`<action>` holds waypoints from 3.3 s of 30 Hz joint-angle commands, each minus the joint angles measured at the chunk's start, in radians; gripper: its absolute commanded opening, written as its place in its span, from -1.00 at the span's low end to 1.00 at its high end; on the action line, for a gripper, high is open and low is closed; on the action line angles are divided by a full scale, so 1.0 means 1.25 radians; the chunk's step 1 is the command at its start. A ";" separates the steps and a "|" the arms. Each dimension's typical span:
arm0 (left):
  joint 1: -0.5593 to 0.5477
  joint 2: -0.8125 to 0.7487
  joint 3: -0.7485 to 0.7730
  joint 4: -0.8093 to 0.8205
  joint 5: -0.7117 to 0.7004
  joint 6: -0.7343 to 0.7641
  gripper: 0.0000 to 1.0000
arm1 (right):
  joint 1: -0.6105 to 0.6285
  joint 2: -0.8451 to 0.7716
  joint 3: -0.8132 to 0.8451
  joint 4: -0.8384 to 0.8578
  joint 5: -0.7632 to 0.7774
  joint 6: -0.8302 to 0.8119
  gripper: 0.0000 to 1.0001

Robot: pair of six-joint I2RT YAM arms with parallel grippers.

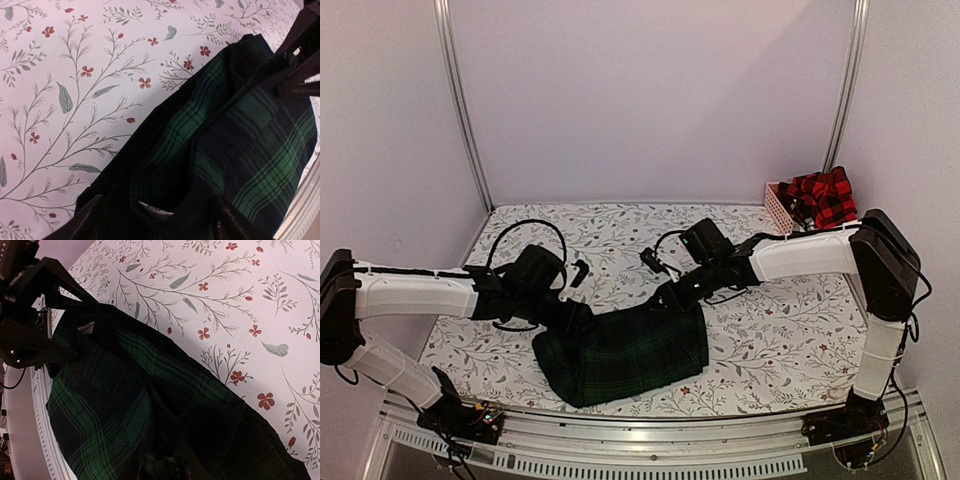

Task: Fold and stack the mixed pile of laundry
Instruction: Adjust the rectangle-folded skirt at the center of the board, then smooth out the rectangle-folded skirt at the center of the board.

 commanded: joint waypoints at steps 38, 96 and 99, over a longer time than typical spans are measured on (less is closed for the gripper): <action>0.332 0.303 0.247 0.114 0.125 0.097 -0.11 | -0.142 0.158 -0.024 0.265 0.022 0.200 -0.08; -0.049 0.346 0.360 -0.109 -0.147 -0.103 0.99 | -0.315 -0.341 -0.310 0.335 0.015 0.203 0.98; -0.033 0.436 0.407 -0.128 -0.130 -0.125 0.99 | -0.328 -0.355 -0.328 0.329 0.018 0.205 0.98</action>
